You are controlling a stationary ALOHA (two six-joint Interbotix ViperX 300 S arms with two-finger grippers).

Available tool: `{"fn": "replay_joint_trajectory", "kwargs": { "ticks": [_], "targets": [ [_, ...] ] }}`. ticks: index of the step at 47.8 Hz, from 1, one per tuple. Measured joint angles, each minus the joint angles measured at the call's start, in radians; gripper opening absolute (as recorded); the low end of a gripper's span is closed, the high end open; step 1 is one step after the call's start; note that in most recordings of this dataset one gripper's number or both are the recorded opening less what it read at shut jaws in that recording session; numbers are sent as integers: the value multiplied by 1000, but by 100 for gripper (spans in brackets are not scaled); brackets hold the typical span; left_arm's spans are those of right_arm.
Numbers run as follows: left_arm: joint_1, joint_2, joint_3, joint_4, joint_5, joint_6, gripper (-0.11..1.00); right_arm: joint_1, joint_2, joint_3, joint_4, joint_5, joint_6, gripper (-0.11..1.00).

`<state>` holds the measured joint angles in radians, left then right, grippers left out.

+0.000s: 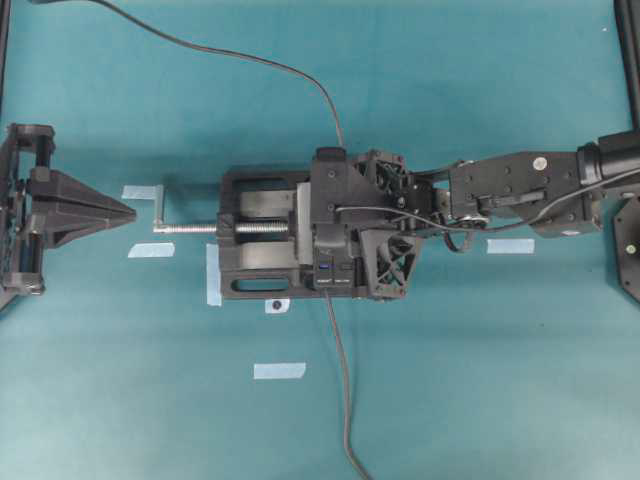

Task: Insert the USB into the second port from the front of the fixed hub.
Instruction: 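Push the USB plug into the second port with the right gripper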

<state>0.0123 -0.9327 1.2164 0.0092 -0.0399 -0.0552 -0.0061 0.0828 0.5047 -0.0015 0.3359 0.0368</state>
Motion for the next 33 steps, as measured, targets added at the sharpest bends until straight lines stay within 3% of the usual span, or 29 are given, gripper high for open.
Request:
{"fn": "replay_joint_trajectory", "kwargs": {
  "ticks": [33],
  "targets": [
    [0,0,2,0,0,0,0,2,6,2,-2,-3,2,8]
  ]
}}
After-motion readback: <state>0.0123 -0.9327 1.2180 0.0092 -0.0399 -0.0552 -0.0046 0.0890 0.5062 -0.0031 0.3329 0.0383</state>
